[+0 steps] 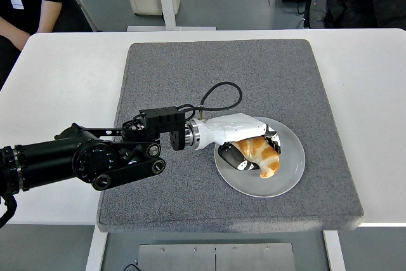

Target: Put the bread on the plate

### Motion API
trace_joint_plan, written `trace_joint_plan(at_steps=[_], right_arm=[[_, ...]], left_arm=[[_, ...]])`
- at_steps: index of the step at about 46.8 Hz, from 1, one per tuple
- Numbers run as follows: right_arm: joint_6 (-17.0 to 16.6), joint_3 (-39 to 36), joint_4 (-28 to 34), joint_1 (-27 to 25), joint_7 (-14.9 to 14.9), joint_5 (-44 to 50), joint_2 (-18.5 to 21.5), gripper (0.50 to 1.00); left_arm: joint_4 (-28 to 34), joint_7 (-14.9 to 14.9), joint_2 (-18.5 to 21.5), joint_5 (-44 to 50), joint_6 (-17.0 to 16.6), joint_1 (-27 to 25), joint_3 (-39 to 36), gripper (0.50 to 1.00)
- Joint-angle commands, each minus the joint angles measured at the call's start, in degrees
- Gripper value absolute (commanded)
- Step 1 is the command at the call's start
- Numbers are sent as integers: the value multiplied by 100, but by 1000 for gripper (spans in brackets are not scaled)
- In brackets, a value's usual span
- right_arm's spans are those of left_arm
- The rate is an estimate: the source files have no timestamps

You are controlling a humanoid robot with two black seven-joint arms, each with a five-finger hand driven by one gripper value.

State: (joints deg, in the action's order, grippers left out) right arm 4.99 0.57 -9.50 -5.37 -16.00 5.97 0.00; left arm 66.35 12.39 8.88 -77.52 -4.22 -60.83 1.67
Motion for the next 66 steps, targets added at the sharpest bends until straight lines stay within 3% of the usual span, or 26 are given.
trace_joint_plan(at_steps=[1,11,19,28,40,55,66], right_arm=[[2,-4,1,0,0,0,0,1000],[2,5,1,0,0,0,0,1000],[2,-4,1,0,0,0,0,1000],[-6,-4,1,0,0,0,0,1000],[2,-4,1,0,0,0,0,1000],[2,-4,1,-8,0,0,0,1000],[2,-4,-26,0,0,0,0,1000]], left_arm=[[0,-9,0,0,0,10,0,540],[0,-27,9,131,0,36,18,745],[0,-18,9,571,0,36,0,864],[0,-18,9,650,27,36,0,952],[0,0,79,843,53,36,79,969],[-17,-18,474,3470,246,-43,879,971],[-193,-44,791,3998,308,36,1774,971]])
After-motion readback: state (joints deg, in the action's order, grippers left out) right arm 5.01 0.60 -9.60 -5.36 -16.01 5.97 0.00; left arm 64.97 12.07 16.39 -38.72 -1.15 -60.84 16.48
